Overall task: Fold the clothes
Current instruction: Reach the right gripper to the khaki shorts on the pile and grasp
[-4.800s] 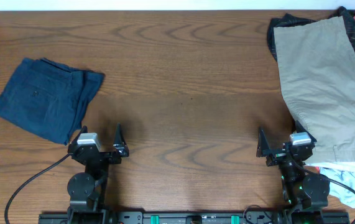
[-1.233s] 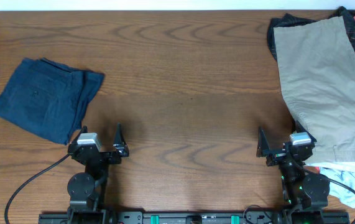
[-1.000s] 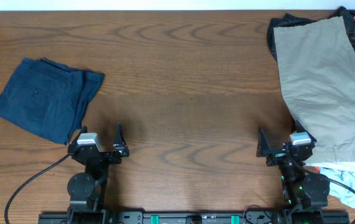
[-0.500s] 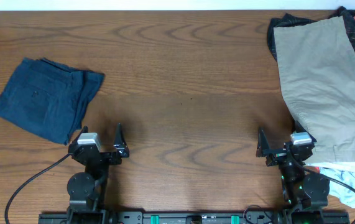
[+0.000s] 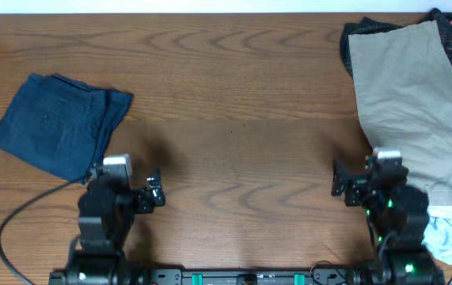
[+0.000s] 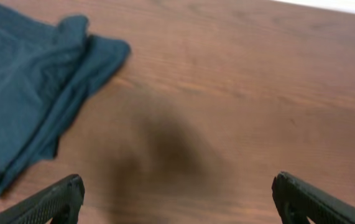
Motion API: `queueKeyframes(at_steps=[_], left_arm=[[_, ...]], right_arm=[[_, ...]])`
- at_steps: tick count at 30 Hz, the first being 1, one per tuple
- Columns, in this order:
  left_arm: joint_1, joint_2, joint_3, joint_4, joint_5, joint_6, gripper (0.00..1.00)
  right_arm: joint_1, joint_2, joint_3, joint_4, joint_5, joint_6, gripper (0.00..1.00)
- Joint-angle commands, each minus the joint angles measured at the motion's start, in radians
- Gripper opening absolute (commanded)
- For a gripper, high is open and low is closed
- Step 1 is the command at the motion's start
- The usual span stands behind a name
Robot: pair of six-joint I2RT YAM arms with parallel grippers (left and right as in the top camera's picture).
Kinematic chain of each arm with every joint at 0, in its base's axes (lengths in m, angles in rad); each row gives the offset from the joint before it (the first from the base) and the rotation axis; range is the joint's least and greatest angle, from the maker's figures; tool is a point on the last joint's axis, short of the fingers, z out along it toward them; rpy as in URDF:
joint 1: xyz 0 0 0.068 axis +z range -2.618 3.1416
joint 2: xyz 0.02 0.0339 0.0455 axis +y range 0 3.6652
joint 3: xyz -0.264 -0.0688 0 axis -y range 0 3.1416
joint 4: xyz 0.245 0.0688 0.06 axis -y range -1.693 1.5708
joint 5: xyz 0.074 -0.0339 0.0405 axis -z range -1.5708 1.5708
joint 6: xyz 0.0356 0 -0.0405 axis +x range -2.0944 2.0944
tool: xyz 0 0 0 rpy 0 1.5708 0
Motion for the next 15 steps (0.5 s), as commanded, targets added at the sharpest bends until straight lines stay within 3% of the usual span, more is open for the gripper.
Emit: queueKeyframes(at_steps=[1, 7, 12, 15], left_arm=[[0.006, 0.142, 0.132, -0.084, 0.078, -0.005, 0.98], [0.006, 0.402, 0.370, -0.311, 0.090, -0.005, 0.98], [0.006, 0.536, 0.421, -0.344, 0.090, -0.005, 0.98], [0.006, 0.584, 0.421, -0.351, 0.090, -0.005, 0.98]], right_arm=[[0.005, 0.165, 0.143, -0.085, 0.054, 0.023, 0.99], [-0.016, 0.511, 0.420, -0.327, 0.120, 0.051, 0.99], [-0.027, 0.728, 0.505, -0.339, 0.121, 0.051, 0.99], [-0.027, 0.814, 0.504, -0.344, 0.221, 0.055, 0.99]])
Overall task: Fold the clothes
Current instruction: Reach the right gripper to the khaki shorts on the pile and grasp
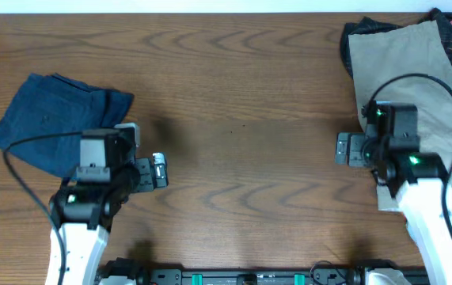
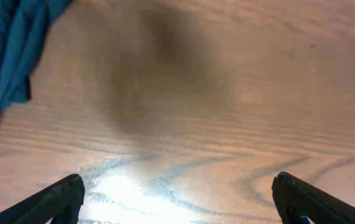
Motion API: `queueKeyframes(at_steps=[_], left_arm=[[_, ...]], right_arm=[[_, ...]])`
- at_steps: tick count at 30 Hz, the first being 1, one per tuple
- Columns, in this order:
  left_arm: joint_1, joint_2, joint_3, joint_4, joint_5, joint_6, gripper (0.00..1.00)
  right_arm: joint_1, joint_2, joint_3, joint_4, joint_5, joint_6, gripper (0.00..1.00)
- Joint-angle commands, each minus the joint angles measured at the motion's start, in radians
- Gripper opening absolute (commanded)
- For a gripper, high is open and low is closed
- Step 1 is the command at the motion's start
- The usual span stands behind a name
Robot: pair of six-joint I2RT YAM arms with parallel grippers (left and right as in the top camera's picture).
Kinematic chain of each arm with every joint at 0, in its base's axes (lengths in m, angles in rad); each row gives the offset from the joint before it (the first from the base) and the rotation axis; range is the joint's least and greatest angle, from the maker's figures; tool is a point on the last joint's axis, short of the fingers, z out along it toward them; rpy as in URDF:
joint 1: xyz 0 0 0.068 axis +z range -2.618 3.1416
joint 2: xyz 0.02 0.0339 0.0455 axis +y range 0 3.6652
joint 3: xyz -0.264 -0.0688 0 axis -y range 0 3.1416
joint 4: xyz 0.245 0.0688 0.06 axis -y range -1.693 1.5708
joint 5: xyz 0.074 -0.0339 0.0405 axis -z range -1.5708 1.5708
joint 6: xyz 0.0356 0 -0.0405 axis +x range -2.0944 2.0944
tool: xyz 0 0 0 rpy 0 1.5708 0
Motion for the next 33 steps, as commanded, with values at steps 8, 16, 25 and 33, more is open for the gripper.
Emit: queueKeyframes(at_steps=[8, 16, 25, 33], left_arm=[[0.006, 0.101, 0.013, -0.019, 0.014, -0.005, 0.98], [0.006, 0.103, 0.013, -0.019, 0.013, -0.005, 0.98], [0.006, 0.103, 0.013, -0.019, 0.013, -0.005, 0.98], [0.006, 0.103, 0.013, -0.019, 0.013, -0.005, 0.98]], right_arm=[[-0.016, 0.268, 0.011, 0.004, 0.389, 0.134, 0.96], [-0.074, 0.412, 0.011, 0.064, 0.391, 0.171, 0.50], [-0.111, 0.362, 0.038, 0.003, 0.319, 0.221, 0.01], [-0.111, 0.177, 0.281, -0.257, -0.148, -0.034, 0.01]])
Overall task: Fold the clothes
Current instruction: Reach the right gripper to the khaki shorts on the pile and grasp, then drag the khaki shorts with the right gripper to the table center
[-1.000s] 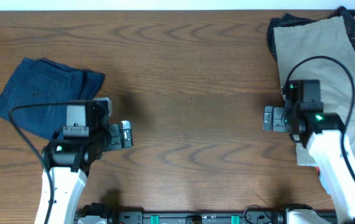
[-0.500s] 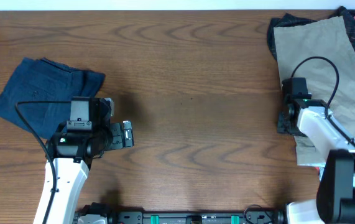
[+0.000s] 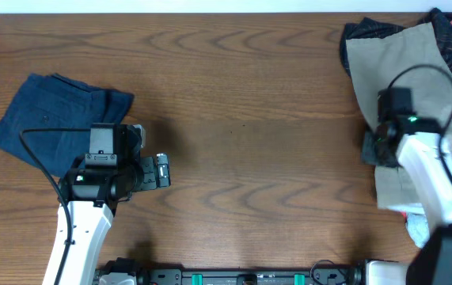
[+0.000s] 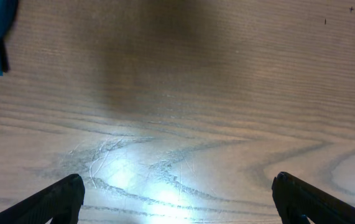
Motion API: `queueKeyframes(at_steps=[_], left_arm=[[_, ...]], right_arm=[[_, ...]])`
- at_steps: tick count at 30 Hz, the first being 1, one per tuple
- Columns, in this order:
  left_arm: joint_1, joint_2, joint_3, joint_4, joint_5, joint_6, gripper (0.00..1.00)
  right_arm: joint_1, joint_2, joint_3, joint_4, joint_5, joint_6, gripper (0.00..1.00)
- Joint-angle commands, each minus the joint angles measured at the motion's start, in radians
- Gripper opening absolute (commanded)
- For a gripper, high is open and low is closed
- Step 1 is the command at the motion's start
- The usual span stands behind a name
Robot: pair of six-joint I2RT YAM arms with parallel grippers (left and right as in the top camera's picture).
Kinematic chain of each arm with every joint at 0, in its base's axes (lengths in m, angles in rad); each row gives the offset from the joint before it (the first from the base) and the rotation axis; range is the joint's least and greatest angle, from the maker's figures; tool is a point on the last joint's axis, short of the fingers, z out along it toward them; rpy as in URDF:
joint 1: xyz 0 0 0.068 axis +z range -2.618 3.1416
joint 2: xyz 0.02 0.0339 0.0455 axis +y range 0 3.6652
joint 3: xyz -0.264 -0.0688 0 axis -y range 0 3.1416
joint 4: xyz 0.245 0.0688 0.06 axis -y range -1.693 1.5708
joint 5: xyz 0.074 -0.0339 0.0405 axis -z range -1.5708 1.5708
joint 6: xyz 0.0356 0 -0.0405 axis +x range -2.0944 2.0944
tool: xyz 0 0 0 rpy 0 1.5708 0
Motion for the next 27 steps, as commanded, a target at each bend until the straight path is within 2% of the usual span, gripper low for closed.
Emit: queueKeyframes(at_steps=[1, 6, 11, 13, 16, 19, 22, 25, 27], left_arm=[[0.006, 0.002, 0.013, -0.003, 0.010, -0.006, 0.98], [0.006, 0.002, 0.013, -0.003, 0.010, -0.006, 0.98], [0.006, 0.002, 0.013, -0.003, 0.010, -0.006, 0.98], [0.006, 0.002, 0.013, -0.003, 0.010, -0.006, 0.98], [0.006, 0.002, 0.013, -0.003, 0.010, -0.006, 0.98], [0.006, 0.002, 0.013, -0.003, 0.010, -0.006, 0.98], [0.006, 0.002, 0.013, -0.003, 0.010, -0.006, 0.98], [0.006, 0.002, 0.013, -0.003, 0.010, -0.006, 0.98], [0.006, 0.002, 0.013, -0.003, 0.010, -0.006, 0.98]], right_arm=[[-0.005, -0.092, 0.109, -0.060, -0.300, -0.142, 0.01], [0.022, -0.132, 0.117, -0.134, -0.478, -0.145, 0.01], [0.119, -0.117, 0.098, -0.158, -0.771, -0.145, 0.05], [0.149, -0.116, 0.098, -0.136, -0.713, -0.144, 0.01], [0.153, -0.116, 0.100, -0.069, -0.517, -0.059, 0.01], [0.150, -0.116, 0.114, 0.009, -0.529, -0.047, 0.01], [0.150, -0.117, 0.180, 0.032, -0.694, -0.056, 0.01], [0.153, -0.127, 0.268, 0.061, -0.948, -0.142, 0.01], [0.154, -0.139, 0.298, 0.098, -1.015, -0.160, 0.01]])
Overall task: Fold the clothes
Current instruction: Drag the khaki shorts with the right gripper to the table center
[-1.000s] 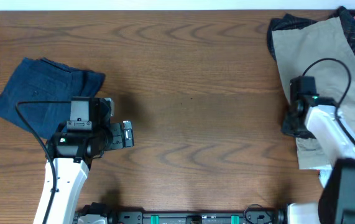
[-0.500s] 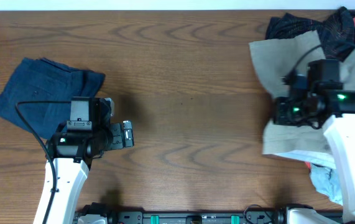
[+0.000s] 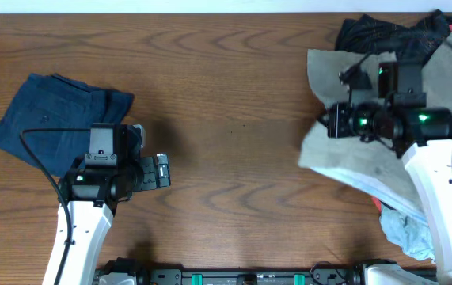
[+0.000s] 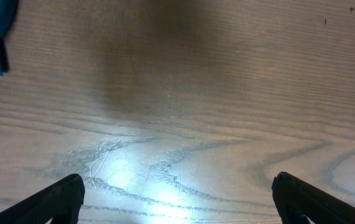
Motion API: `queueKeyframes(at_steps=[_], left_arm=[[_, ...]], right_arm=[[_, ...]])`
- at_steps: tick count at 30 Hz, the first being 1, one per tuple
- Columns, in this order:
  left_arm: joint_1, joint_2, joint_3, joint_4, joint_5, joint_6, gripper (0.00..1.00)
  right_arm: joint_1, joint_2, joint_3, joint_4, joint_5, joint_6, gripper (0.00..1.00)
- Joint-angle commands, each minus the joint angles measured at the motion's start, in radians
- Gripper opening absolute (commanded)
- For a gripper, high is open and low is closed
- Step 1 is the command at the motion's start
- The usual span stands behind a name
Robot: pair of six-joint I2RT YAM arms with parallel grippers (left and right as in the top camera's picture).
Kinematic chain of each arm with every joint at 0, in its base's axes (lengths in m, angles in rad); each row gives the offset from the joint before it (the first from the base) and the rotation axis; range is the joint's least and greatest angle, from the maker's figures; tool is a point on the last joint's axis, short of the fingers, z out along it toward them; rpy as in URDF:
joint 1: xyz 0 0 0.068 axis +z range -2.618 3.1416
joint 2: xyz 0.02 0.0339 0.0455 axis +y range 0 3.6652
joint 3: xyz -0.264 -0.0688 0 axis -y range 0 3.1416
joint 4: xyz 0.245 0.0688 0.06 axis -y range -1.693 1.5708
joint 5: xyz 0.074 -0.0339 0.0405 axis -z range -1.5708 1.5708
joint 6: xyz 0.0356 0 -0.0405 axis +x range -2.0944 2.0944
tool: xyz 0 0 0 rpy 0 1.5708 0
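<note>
A khaki garment lies spread at the table's right side, its left part pulled up and drawn toward the middle. My right gripper is at that raised left edge, shut on the cloth. A folded dark blue garment rests at the left; one corner of it shows in the left wrist view. My left gripper hangs open over bare wood just right of the blue garment, its black fingertips wide apart with nothing between them.
More clothes are heaped at the right edge: a dark garment at the back, a red piece in the corner, a light blue one near the front. The wooden table is brown, with the arm bases along its front edge.
My right gripper has moved left and toward the back, and the khaki garment's left edge has come with it, reaching further toward the middle. The left arm has not moved.
Both grippers first hung near the front edge, the khaki garment flat at the right. Then both arms stood further out, the left beside the blue garment. The right gripper then sat on the khaki cloth's left edge; now that edge is lifted and drawn leftward.
</note>
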Motion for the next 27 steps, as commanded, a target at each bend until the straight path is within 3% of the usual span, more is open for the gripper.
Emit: queueKeyframes(at_steps=[1, 6, 11, 14, 20, 24, 26, 27], left_arm=[[0.006, 0.002, 0.013, -0.003, 0.010, -0.006, 0.98], [0.006, 0.002, 0.013, -0.003, 0.010, -0.006, 0.98], [0.006, 0.002, 0.013, -0.003, 0.010, -0.006, 0.98], [0.006, 0.002, 0.013, -0.003, 0.010, -0.006, 0.98], [0.006, 0.002, 0.013, -0.003, 0.010, -0.006, 0.98], [0.006, 0.002, 0.013, -0.003, 0.010, -0.006, 0.98], [0.006, 0.002, 0.013, -0.003, 0.010, -0.006, 0.97], [0.006, 0.002, 0.013, -0.003, 0.010, -0.006, 0.98]], right_arm=[[0.011, -0.038, 0.083, 0.048, -0.268, -0.060, 0.01], [0.024, -0.033, 0.071, -0.016, -0.242, -0.059, 0.01], [0.112, 0.010, 0.014, -0.130, -0.143, -0.028, 0.01], [0.185, 0.041, -0.042, -0.114, -0.143, -0.024, 0.03], [0.359, 0.137, -0.116, 0.109, -0.143, 0.045, 0.04], [0.470, 0.209, -0.116, 0.388, -0.143, 0.145, 0.05], [0.510, 0.230, -0.116, 0.505, -0.142, 0.154, 0.13], [0.521, 0.235, -0.116, 0.537, -0.126, 0.154, 0.22]])
